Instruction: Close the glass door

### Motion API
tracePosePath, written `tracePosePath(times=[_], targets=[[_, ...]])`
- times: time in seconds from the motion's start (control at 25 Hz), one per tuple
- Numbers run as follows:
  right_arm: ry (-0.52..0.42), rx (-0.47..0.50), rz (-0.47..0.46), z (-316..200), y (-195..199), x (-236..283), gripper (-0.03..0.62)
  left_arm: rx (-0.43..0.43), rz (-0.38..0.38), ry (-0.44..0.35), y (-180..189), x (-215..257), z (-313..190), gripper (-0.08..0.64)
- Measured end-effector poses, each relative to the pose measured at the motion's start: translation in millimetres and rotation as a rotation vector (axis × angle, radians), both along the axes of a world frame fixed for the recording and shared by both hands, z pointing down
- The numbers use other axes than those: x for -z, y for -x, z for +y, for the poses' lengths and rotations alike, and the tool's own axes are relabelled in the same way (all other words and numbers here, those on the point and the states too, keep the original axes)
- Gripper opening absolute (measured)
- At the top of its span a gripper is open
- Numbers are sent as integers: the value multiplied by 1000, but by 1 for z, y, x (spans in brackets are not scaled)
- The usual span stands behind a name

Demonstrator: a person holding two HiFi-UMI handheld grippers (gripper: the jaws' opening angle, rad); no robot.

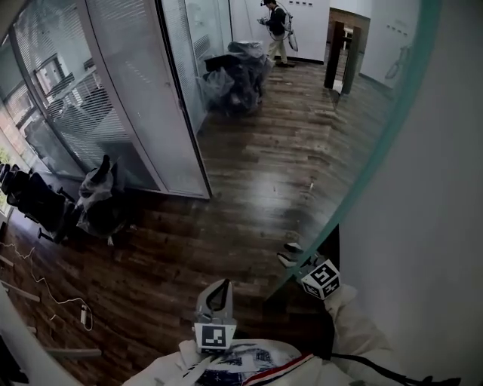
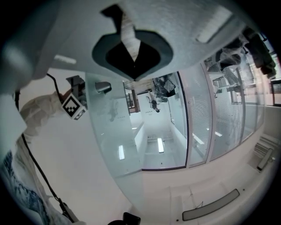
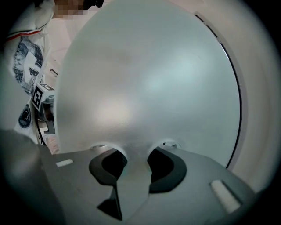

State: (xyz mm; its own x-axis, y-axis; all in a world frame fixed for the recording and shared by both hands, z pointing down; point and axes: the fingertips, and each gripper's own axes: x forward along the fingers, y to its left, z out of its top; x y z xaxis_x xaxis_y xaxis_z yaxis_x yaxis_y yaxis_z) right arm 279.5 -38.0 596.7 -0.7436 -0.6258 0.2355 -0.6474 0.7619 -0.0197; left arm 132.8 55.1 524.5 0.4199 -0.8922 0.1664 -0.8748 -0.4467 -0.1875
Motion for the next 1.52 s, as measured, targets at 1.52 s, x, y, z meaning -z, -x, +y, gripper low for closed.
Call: tracePosePath(times=[1.52], targets=[[-49, -177, -115, -144, 151, 13, 141, 253, 20, 83, 216, -56, -52, 3]])
